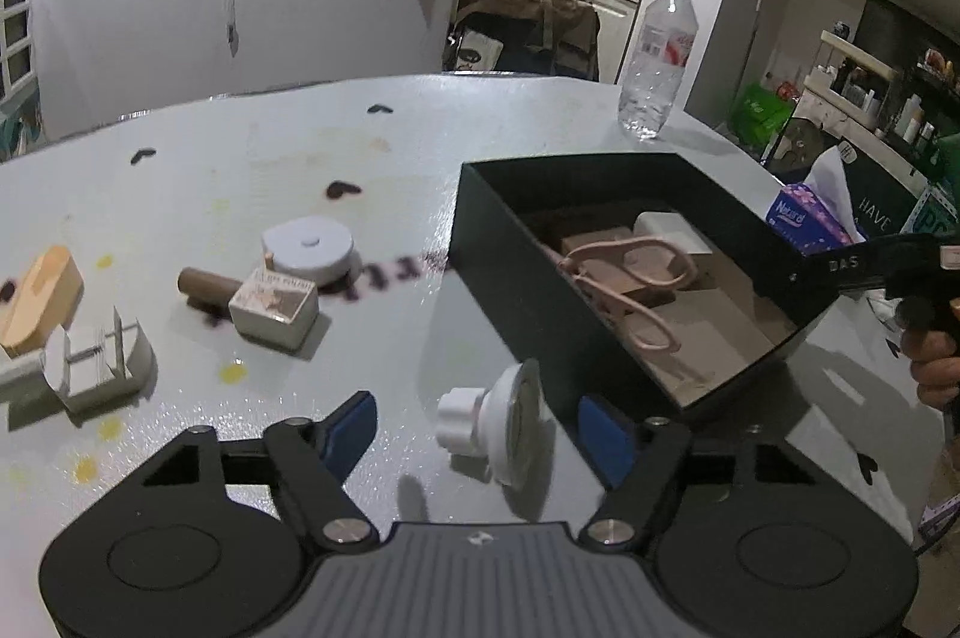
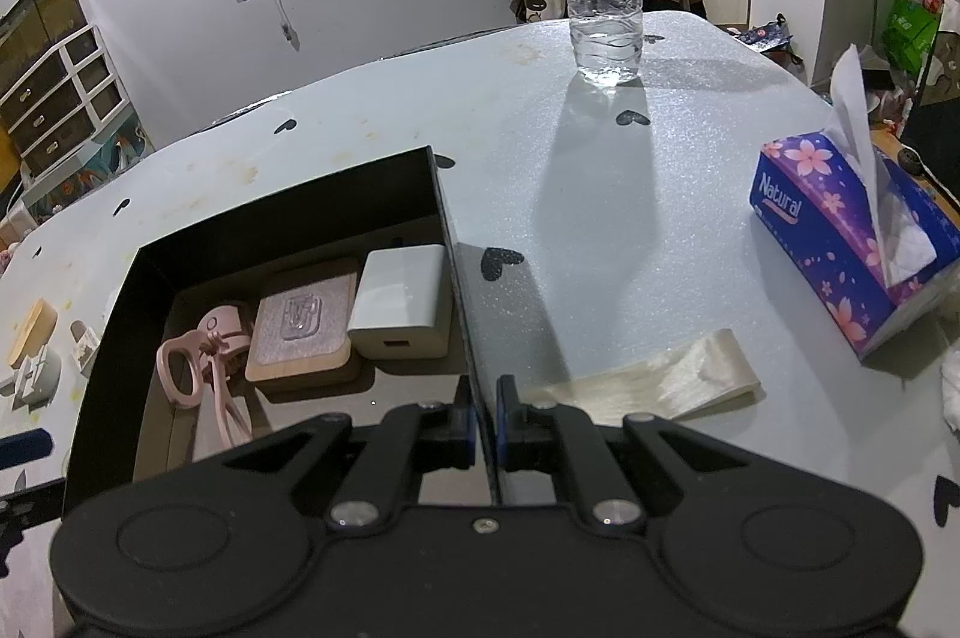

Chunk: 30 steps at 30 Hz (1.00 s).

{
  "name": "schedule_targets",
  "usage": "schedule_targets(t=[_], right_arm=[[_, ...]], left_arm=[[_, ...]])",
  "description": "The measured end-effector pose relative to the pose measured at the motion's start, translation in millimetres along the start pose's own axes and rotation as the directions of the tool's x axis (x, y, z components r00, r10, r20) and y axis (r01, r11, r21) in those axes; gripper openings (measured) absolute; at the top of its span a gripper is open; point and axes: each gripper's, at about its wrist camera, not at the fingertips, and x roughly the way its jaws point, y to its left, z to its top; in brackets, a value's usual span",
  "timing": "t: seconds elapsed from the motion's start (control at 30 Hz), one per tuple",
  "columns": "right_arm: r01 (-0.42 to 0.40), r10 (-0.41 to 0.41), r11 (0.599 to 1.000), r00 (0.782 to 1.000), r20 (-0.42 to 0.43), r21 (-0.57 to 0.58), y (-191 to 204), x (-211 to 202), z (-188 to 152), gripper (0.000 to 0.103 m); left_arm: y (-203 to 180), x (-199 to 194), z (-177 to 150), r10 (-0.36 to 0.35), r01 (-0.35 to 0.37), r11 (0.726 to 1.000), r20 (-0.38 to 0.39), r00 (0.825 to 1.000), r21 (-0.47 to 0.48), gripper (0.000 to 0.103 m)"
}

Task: Organize rigid objects
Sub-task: 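Close the left tool on the white round knob, then carry the white knob into the black box and open the left tool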

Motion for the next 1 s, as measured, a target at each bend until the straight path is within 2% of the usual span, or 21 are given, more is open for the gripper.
schedule_targets(t=[0.1,0.43,0.57,0.77,1.0], right_arm=[[0.000,0.000,1.000,1.000,0.000,0.002,0.0,0.0,0.0,0.007],[-0.001,0.001,1.000,1.000,0.002,0.008,-0.2,0.0,-0.5,0.007],[0.001,-0.001,1.000,1.000,0.003,0.010,-0.4,0.0,-0.7,0.007],[0.000,0.000,1.000,1.000,0.005,0.012,-0.9,0.0,-0.7,0.007],[-0.002,0.002,1.000,1.000,0.008,0.016,-0.8,0.1,-1.5,0.007]], left_arm=[[7.8,8.0,0.4,-0.006,0.006,1.000,-0.013,1.000,-0.026,0.062],[22.0,27.3,-1.8,-0.064,0.058,0.993,-0.051,0.997,-0.103,0.052],[20.3,27.6,-5.0,-0.091,0.085,0.988,-0.039,0.995,-0.127,0.034],[14.9,26.2,-7.8,-0.069,0.064,0.989,-0.028,0.997,-0.135,0.034],[24.5,13.6,-4.0,-0.007,0.008,0.986,0.006,1.000,-0.168,0.034]])
